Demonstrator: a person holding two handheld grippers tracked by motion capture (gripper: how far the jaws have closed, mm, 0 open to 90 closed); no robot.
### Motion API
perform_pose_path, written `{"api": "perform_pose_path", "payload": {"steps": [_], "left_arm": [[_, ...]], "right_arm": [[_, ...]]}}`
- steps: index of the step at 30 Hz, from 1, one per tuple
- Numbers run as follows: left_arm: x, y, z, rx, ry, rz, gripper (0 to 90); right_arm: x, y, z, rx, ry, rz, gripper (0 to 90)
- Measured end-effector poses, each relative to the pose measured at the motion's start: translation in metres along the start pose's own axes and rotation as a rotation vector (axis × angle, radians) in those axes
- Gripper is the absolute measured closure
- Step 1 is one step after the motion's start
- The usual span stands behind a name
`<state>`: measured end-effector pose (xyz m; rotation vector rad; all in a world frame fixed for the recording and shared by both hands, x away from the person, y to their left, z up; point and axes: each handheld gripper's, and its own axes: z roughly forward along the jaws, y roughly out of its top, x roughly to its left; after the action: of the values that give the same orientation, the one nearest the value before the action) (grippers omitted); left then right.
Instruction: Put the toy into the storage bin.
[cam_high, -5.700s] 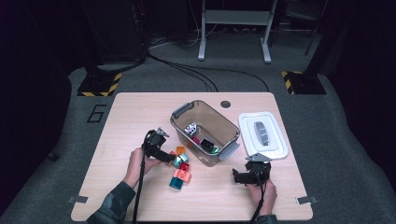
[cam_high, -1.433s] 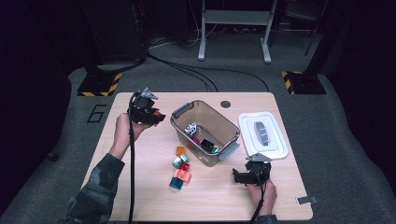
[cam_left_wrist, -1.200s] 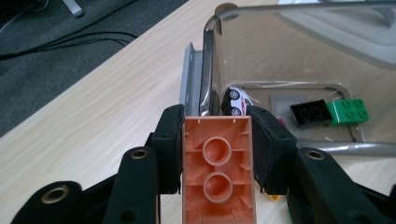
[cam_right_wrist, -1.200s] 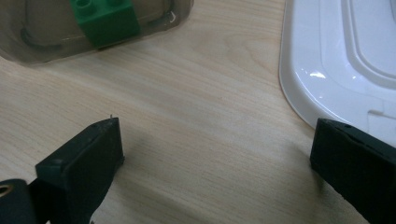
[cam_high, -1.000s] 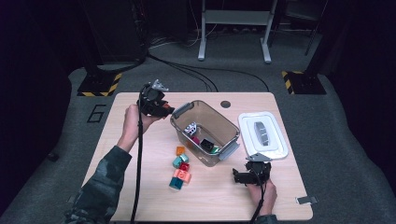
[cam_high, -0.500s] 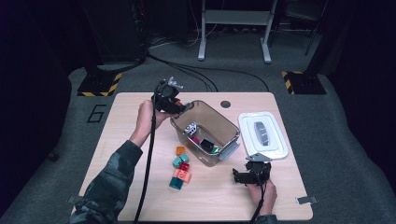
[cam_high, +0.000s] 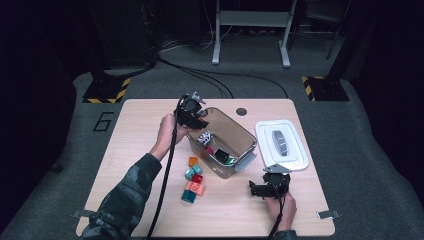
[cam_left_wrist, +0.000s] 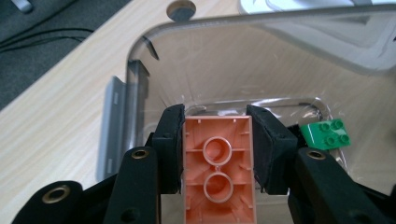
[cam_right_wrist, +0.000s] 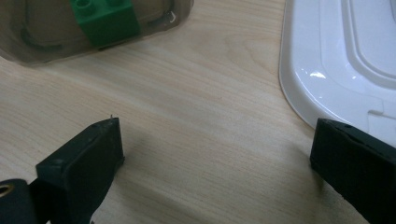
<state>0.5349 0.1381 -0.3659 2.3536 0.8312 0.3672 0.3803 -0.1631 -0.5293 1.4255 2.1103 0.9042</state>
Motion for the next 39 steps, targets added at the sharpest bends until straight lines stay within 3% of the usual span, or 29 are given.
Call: {"api": "perform_pose_path", "payload": {"steps": [7,24,29,33,39], "left_arm": [[-0.001,-0.007,0.014,0.045,-0.018,-0.009,58.7],[0.006,-0.017,0.016,0.086,-0.025,-0.034,58.3],[0.004,-0.018,0.016,0.088,-0.017,-0.024,57.7],[0.002,-0.018,0.014,0.090,-0.002,-0.024,47.6],[-0.003,-0.021,-0.004,0.037,-0.001,-0.022,33.3]], "right_arm": [[0.000,0.000,0.000,0.000,0.000,0.000,1.8],[0.000,0.000,0.000,-0.001,-0.001,0.001,1.9],[0.000,0.000,0.000,-0.001,-0.001,0.000,1.9],[0.000,0.000,0.000,-0.001,-0.001,0.001,1.9],[0.000,0.000,0.000,0.000,-0.001,0.001,1.8]]}}
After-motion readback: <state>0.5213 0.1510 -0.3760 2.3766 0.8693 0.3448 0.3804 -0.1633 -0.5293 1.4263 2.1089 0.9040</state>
